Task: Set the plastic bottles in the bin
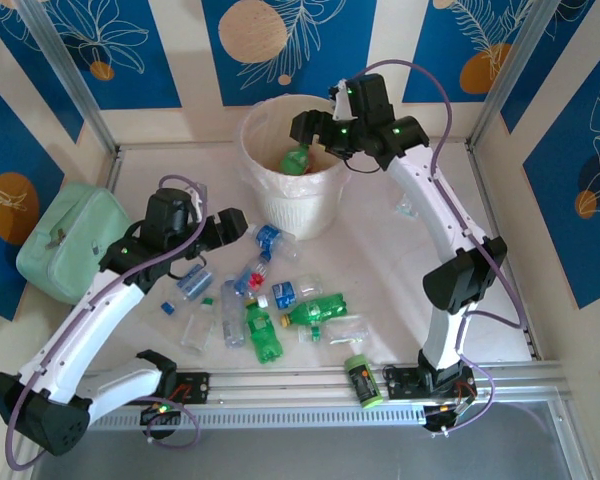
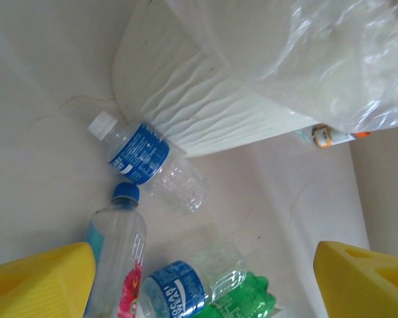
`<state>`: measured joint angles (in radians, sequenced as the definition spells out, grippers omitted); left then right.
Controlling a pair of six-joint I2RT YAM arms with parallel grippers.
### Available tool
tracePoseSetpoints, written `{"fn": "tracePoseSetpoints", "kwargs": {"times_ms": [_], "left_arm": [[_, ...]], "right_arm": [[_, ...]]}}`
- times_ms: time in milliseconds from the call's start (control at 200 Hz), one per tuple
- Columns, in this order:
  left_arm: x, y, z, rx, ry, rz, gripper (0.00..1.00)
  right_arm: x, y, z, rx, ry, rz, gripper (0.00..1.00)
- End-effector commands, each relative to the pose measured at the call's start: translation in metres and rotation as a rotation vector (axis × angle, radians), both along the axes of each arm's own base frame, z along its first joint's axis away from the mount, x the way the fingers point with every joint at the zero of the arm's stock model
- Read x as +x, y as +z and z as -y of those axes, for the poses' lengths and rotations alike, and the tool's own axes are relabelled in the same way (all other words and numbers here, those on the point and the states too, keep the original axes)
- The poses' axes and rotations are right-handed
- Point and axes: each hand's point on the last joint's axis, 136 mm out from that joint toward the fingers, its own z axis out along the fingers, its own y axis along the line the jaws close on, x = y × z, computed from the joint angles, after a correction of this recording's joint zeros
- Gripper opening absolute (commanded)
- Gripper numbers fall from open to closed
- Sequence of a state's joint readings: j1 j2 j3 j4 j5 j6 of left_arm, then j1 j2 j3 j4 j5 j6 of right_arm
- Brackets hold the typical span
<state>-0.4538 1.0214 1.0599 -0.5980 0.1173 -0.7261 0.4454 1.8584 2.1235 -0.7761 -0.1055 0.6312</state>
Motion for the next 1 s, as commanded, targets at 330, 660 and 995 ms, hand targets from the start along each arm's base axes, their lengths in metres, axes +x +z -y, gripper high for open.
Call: {"fn": "tracePoseSetpoints", "kwargs": {"times_ms": [330, 660, 995], "left_arm": [[-0.016, -0.017, -0.021, 0.044, 0.063, -0.037, 0.84], [-0.032, -0.060, -0.073, 0.136, 0.330, -0.177, 0.89], [-0.033, -0.091, -0.114, 0.104, 0.539, -0.339, 0.94]], "right_arm": [[-0.078, 0.054, 0.001, 0.007, 0.081, 0.142, 0.83], [-0.189, -0.008, 0.017, -0.099, 0.124, 0.097, 0.83], [-0.223, -0.065, 0.032, -0.143, 0.086, -0.044, 0.83]]}}
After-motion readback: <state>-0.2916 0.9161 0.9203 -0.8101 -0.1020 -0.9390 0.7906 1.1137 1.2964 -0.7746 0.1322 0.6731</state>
